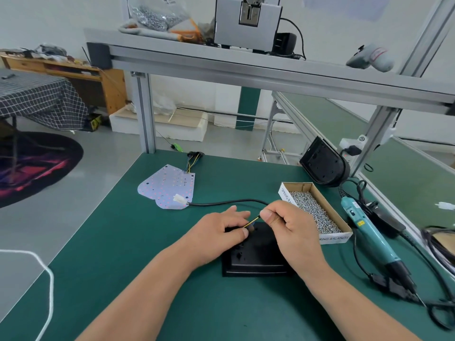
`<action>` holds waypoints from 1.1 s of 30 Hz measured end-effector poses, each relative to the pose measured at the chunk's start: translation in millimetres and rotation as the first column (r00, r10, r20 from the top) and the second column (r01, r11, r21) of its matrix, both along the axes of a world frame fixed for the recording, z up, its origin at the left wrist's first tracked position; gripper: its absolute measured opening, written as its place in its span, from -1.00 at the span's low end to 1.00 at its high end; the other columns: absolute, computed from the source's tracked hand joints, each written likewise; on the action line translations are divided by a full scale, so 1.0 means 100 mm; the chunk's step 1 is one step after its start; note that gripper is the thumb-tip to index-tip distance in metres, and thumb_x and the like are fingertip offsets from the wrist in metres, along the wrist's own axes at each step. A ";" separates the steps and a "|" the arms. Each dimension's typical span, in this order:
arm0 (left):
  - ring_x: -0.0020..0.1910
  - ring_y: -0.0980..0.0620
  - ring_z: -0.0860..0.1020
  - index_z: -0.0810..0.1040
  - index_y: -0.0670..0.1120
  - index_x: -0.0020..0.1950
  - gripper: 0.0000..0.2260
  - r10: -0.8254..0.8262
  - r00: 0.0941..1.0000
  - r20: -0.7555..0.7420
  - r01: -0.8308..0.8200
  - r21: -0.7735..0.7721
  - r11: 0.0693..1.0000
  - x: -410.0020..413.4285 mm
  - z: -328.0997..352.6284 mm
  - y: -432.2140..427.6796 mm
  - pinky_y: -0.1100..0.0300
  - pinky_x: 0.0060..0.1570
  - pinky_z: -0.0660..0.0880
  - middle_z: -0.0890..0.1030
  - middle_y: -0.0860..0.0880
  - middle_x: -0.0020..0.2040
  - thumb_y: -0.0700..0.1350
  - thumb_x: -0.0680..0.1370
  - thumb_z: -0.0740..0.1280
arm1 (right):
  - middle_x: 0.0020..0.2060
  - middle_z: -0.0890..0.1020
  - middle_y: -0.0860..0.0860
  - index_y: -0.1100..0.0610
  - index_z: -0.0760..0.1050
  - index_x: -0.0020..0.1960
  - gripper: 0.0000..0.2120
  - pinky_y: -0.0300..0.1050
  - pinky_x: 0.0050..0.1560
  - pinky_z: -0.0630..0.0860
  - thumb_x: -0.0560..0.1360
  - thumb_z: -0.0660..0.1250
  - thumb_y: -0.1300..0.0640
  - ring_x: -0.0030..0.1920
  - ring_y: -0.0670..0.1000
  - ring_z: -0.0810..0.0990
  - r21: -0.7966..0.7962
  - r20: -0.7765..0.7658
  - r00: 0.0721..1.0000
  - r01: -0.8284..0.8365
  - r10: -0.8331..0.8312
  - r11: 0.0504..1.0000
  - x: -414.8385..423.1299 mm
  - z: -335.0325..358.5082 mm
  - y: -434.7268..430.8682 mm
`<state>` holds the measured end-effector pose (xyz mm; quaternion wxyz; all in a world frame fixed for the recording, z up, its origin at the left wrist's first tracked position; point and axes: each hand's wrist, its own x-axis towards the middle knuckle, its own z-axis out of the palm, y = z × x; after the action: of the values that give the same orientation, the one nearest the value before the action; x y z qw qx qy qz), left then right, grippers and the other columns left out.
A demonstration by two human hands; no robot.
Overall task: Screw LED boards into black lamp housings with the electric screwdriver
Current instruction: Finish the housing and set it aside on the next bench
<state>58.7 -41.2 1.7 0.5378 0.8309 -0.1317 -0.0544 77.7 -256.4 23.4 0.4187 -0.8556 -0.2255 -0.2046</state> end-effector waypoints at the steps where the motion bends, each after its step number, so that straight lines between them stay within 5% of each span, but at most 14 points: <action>1: 0.62 0.33 0.13 0.72 0.23 0.16 -0.80 -0.006 1.000 -0.002 0.006 0.004 1.000 0.00 0.01 0.00 0.18 0.60 0.10 0.47 0.22 0.53 0.07 0.58 0.37 | -0.31 0.54 -0.09 -0.02 0.50 -0.21 -0.78 -0.09 -0.21 0.44 0.61 0.34 0.00 -0.24 0.00 0.50 0.012 -0.001 1.000 -0.002 0.003 1.000 0.01 0.00 0.00; 7: 0.62 0.34 0.13 0.71 0.34 0.08 -0.76 -0.033 0.999 -0.015 0.033 0.029 0.999 0.01 0.04 0.03 0.20 0.58 0.09 0.47 0.19 0.55 -0.04 0.65 0.39 | -0.36 0.48 -0.15 -0.02 0.47 -0.22 -0.75 -0.22 -0.27 0.32 0.62 0.33 -0.01 -0.29 -0.10 0.41 0.069 -0.045 0.999 -0.002 0.005 0.998 0.00 0.03 0.00; 14: 0.58 0.41 0.16 0.70 0.40 0.07 -0.79 -0.028 0.999 -0.016 0.028 0.018 0.999 -0.01 0.08 0.01 0.25 0.56 0.09 0.47 0.20 0.55 0.09 0.55 0.38 | -0.37 0.46 -0.16 0.00 0.49 -0.21 -0.75 -0.24 -0.28 0.32 0.63 0.32 -0.04 -0.30 -0.15 0.39 0.082 -0.065 0.998 -0.021 0.026 0.996 0.01 0.03 -0.02; 17: 0.53 0.52 0.17 0.65 0.28 0.29 -0.73 -0.051 0.998 0.034 0.048 0.071 0.996 -0.02 0.05 0.05 0.37 0.53 0.09 0.45 0.33 0.50 -0.04 0.64 0.39 | -0.36 0.49 -0.13 -0.01 0.51 -0.18 -0.76 -0.26 -0.27 0.33 0.63 0.32 -0.07 -0.30 -0.13 0.41 0.039 -0.064 0.998 -0.026 0.028 0.999 0.04 0.06 -0.04; 20: 0.44 0.63 0.13 0.36 0.31 0.59 -0.44 -0.061 0.996 0.064 0.049 0.178 0.983 -0.07 0.05 0.11 0.64 0.32 0.05 0.32 0.59 0.41 0.07 0.61 0.43 | -0.26 0.60 -0.17 -0.08 0.61 -0.09 -0.82 -0.24 -0.16 0.43 0.66 0.34 -0.07 -0.18 -0.12 0.55 -0.029 -0.050 0.998 0.022 -0.024 0.999 0.05 0.08 -0.10; 24: 0.61 0.33 0.07 0.13 0.23 0.70 -0.14 -0.076 0.997 -0.022 0.079 0.309 0.948 -0.08 0.12 0.25 0.30 0.55 0.07 0.15 0.23 0.67 0.22 0.52 0.52 | 0.05 0.67 -0.14 0.02 0.67 0.27 -0.79 -0.01 0.22 0.49 0.68 0.35 0.13 0.14 0.00 0.57 -0.242 0.220 0.973 0.121 -0.067 0.963 0.05 0.17 -0.13; 27: 0.66 0.20 0.02 0.14 0.20 0.71 -0.05 -0.095 0.992 -0.087 0.119 0.339 0.933 -0.07 0.16 0.29 0.13 0.61 0.06 0.10 0.12 0.69 0.24 0.45 0.59 | 0.14 0.63 -0.11 0.02 0.62 0.29 -0.74 0.05 0.24 0.42 0.63 0.32 0.14 0.19 0.10 0.52 -0.489 0.437 0.889 0.108 0.136 0.866 0.01 0.28 -0.07; 29: 0.61 0.17 0.15 0.24 0.16 0.67 -0.12 -0.121 0.991 -0.051 0.132 0.353 0.926 -0.04 0.15 0.28 0.12 0.59 0.16 0.28 0.06 0.61 0.21 0.45 0.60 | 0.13 0.62 -0.18 -0.03 0.60 0.25 -0.78 0.06 0.22 0.39 0.63 0.34 0.06 0.19 0.07 0.53 -0.655 0.397 0.870 0.045 0.292 0.754 -0.02 0.29 -0.03; 31: 0.43 0.26 0.27 0.34 0.12 0.62 -0.22 -0.136 0.990 -0.023 0.135 0.363 0.922 -0.01 0.12 0.29 0.37 0.39 0.26 0.43 0.11 0.40 0.18 0.47 0.59 | 0.05 0.63 -0.19 -0.06 0.60 0.22 -0.82 0.03 0.16 0.41 0.62 0.37 0.02 0.11 0.05 0.55 -0.750 0.244 0.905 -0.053 0.350 0.660 -0.02 0.27 0.01; 33: 0.37 0.28 0.27 0.33 0.10 0.63 -0.22 -0.138 0.990 -0.015 0.133 0.373 0.918 0.01 0.11 0.29 0.57 0.25 0.19 0.43 0.15 0.35 0.17 0.49 0.59 | -0.02 0.63 -0.18 -0.07 0.62 0.20 -0.83 0.03 0.09 0.45 0.62 0.39 0.05 0.04 0.02 0.54 -0.731 0.075 0.945 -0.165 0.318 0.662 0.00 0.26 0.01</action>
<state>59.3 -12.0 12.7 0.3642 0.9072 -0.1793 -0.1105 77.7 -255.4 49.7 0.0516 -0.8881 -0.4390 -0.1262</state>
